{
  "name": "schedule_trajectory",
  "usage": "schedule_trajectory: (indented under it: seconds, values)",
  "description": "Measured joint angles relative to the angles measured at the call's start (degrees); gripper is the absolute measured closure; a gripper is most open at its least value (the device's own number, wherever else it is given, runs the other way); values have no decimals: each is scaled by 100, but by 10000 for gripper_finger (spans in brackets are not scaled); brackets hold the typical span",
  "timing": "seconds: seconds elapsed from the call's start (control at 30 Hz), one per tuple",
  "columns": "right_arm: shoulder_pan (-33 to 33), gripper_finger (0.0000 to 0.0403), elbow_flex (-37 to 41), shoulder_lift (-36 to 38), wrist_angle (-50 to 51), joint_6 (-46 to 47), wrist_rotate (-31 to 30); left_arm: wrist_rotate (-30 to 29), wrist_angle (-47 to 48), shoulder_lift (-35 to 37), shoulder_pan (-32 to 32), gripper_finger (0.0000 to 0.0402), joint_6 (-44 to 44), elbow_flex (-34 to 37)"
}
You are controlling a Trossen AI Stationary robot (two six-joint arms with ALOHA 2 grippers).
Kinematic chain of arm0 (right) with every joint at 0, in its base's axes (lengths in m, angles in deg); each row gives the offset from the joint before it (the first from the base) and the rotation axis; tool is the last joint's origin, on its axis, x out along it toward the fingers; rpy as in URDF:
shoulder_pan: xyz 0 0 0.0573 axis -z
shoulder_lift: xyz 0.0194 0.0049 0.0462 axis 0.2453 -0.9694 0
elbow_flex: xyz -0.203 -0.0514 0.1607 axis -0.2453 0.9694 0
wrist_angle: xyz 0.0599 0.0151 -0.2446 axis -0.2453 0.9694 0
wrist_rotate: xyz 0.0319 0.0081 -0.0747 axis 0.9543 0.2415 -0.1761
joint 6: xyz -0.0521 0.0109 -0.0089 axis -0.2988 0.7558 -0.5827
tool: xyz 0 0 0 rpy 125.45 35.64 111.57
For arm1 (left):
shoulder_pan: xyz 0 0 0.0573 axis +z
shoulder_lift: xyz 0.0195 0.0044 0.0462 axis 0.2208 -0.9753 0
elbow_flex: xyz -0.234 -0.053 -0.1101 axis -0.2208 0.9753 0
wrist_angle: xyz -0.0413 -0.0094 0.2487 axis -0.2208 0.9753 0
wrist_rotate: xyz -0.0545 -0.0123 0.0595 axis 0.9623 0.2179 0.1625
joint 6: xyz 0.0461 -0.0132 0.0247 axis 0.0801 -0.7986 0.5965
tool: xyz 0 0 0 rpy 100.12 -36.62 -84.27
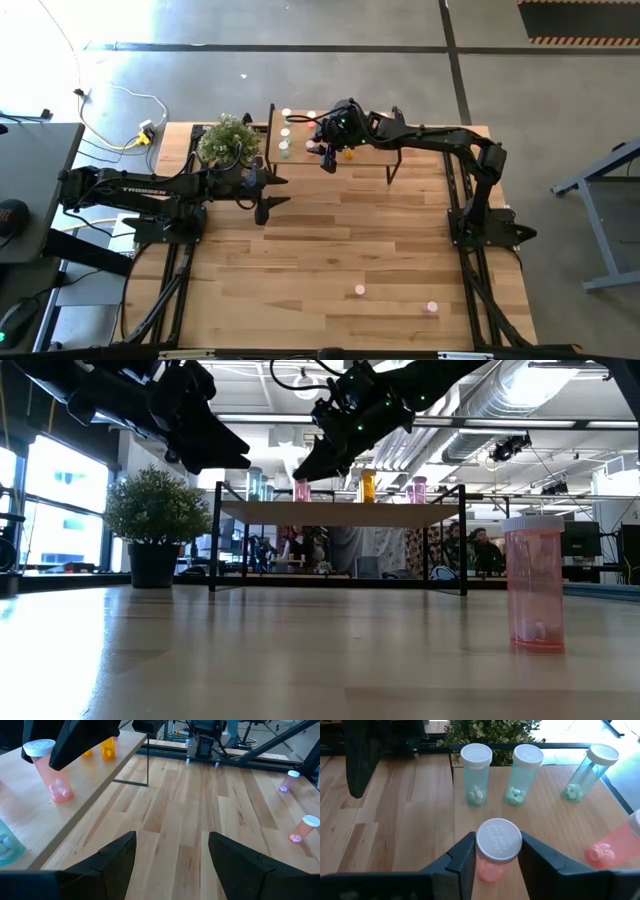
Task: Pick and place medicine bottles onto shelf by color
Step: Put the top pink pill bottle on the shelf aligned with the other pink pill bottle
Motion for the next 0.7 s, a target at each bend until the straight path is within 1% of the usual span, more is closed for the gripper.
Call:
schedule_trajectory:
  seconds: [0.23, 0.4, 0.7]
  values:
    - [2, 280, 0, 0, -13, 0, -45, 2, 1, 0, 0, 163, 7, 0]
    - [25, 281, 0, 4, -197, 16, -144, 2, 0, 0, 0, 163, 4, 0]
    - [251, 281, 0, 9, -512, 461, -201, 2, 2, 0, 0, 163, 13, 0]
